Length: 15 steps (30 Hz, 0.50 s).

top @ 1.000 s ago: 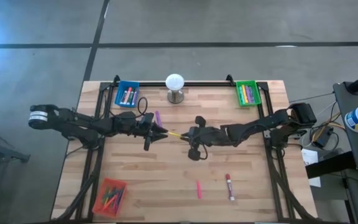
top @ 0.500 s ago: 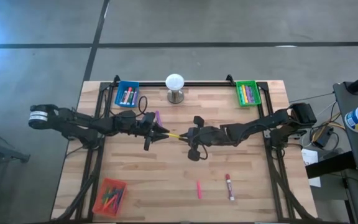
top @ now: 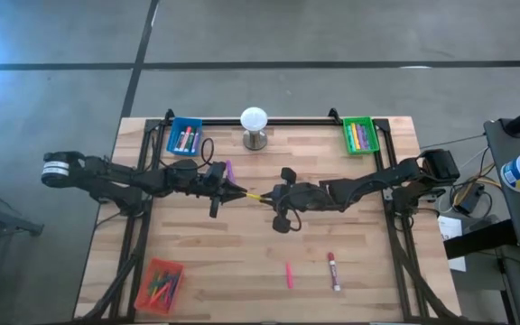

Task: Pick & Place Markers
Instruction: Put the yellow pen into the orange bin

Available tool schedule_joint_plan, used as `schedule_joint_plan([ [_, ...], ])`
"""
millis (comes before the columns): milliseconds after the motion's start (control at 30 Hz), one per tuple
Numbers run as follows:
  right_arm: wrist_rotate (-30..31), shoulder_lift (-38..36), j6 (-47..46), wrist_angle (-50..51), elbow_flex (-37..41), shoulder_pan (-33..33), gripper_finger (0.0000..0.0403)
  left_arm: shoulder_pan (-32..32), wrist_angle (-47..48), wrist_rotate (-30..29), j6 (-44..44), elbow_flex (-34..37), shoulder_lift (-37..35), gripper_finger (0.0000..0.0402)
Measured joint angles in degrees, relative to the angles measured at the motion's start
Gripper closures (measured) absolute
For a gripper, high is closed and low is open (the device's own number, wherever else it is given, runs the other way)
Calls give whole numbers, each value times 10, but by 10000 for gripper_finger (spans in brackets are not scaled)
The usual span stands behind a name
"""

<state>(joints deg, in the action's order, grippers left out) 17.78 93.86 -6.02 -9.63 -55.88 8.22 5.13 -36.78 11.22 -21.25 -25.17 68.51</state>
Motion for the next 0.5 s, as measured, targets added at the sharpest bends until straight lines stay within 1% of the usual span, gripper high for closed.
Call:
schedule_joint_plan([
  [100,3,0,0,0,0,0,363,0,1,0,0,0,0,375],
  [200,3,0,-9,-2,0,0,353,0,0,0,-4,0,0,370],
  [267,8,0,-16,-3,0,0,338,0,-1,-3,-9,0,0,369],
  [367,44,-7,-30,2,0,1,308,-1,-1,-15,-10,0,0,371],
  [500,53,-45,-33,38,0,3,267,-14,4,-45,-11,0,-2,372],
])
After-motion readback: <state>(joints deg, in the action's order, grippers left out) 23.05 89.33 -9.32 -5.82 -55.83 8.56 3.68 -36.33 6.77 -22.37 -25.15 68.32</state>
